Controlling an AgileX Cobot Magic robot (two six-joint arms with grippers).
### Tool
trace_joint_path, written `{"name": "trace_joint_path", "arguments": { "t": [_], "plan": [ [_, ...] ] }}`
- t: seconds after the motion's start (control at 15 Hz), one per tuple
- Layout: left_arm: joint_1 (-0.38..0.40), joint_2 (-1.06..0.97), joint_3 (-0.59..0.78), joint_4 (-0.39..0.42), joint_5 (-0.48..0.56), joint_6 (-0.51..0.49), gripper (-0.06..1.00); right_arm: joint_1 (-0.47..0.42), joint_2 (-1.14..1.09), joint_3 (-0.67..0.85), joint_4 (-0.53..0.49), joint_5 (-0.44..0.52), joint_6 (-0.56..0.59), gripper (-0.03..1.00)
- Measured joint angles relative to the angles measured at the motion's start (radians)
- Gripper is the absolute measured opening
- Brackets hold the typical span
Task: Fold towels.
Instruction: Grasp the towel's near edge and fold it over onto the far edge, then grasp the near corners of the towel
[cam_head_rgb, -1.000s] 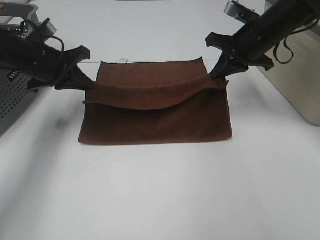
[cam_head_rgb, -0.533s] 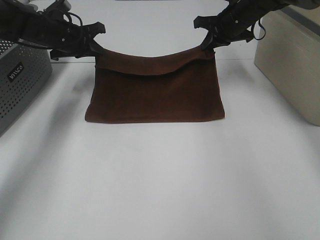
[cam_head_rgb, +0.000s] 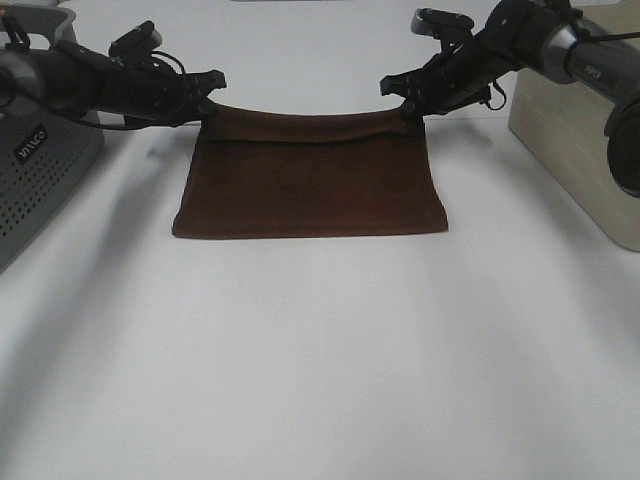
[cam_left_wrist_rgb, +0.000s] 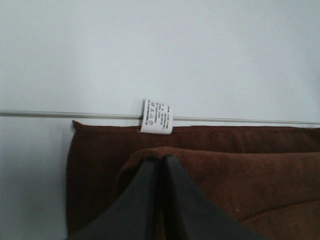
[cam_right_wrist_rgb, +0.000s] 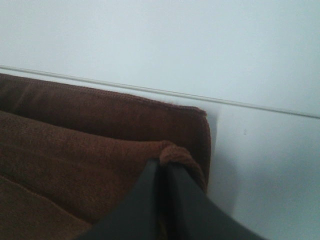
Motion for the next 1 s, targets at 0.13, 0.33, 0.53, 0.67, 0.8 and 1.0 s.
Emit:
{"name": "trace_joint_path", "arguments": {
  "t": [0.13, 0.33, 0.53, 0.67, 0.8, 1.0],
  "plan": [
    [0.000, 0.005, -0.003, 0.021, -0.005, 0.001, 0.33, 0.000, 0.004, -0.002, 0.001, -0.004, -0.001, 0.28],
    [0.000, 0.004, -0.004, 0.024, 0.024, 0.001, 0.86, 0.000, 0.003, -0.003, 0.005, 0.025, -0.001, 0.81],
    [0.001, 0.001, -0.004, 0.033, 0.117, 0.001, 0.94, -0.001, -0.031, -0.003, 0.003, 0.141, -0.001, 0.89],
    [0.002, -0.005, -0.004, 0.044, 0.158, 0.000, 0.95, -0.001, -0.061, -0.005, 0.004, 0.199, -0.001, 0.90],
    [0.005, -0.023, -0.004, 0.068, 0.222, -0.048, 0.95, -0.001, -0.089, -0.007, 0.002, 0.286, 0.021, 0.90],
    [0.005, -0.080, -0.004, 0.186, 0.294, -0.202, 0.95, -0.001, -0.116, -0.008, -0.001, 0.474, 0.050, 0.90]
  ]
}}
